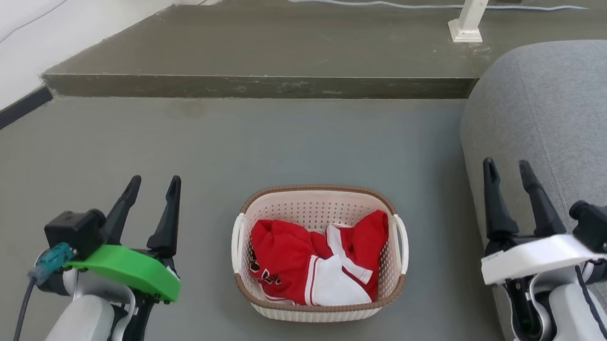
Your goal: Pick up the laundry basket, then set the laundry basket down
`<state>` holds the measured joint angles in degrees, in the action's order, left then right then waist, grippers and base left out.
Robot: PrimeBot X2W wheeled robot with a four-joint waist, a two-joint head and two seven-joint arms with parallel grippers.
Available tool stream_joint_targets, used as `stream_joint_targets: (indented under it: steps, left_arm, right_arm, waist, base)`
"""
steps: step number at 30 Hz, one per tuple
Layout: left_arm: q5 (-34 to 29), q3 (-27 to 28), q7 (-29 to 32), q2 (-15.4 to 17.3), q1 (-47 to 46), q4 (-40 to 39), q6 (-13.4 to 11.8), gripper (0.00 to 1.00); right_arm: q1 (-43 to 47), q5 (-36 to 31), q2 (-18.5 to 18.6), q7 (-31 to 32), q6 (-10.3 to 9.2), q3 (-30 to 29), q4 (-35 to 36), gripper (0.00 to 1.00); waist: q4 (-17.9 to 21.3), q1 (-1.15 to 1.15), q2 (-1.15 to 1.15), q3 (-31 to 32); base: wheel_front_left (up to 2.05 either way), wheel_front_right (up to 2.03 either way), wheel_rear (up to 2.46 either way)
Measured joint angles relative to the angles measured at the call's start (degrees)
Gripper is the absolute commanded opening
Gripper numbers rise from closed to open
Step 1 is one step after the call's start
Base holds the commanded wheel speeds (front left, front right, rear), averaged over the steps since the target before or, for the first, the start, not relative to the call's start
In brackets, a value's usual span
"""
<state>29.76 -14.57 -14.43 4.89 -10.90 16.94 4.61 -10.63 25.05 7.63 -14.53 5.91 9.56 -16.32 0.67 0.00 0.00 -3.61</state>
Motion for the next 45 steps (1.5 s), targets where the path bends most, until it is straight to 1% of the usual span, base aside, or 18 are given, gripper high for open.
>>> stream_joint_targets:
  steps: [16, 37, 42, 43, 45]
  left_arm:
    - [-2.79, 1.24, 0.0, -0.77, 2.6, -2.47, 0.46, 1.0]
    - [-3.44, 2.04, 0.0, -1.82, 3.9, -3.6, 1.03, 1.0]
    - [-3.46, 2.16, 0.0, -1.94, 3.92, -3.98, 1.52, 1.0]
    - [-3.41, 2.09, 0.02, -2.02, 3.92, -3.78, 1.51, 0.0]
    - [-3.34, 1.71, 0.11, -2.22, 4.25, -2.38, 1.51, 0.0]
  right_arm:
    - [2.08, -2.08, -0.88, -0.04, 0.04, -0.99, 1.52, 1.0]
    - [3.34, -4.03, -2.14, -0.04, 0.14, -1.99, 2.03, 1.0]
    - [3.88, -4.43, -2.31, -0.04, 0.33, -2.03, 2.08, 1.0]
    - [4.0, -4.42, -2.36, -0.04, 0.37, -1.98, 1.78, 0.0]
    - [4.82, -4.41, -2.69, -0.03, 0.37, -1.8, 0.59, 0.0]
  waist:
    - [-0.04, 0.0, 0.0, -0.25]
    - [0.1, 0.0, 0.0, -0.6]
    - [0.05, 0.0, 0.0, -0.66]
    - [0.05, 0.0, 0.0, -0.67]
    - [0.05, 0.0, 0.0, -0.67]
  base:
    - [0.0, 0.0, 0.0]
    - [0.0, 0.0, 0.0]
    - [0.0, 0.0, 0.0]
    - [0.0, 0.0, 0.0]
    - [0.0, 0.0, 0.0]
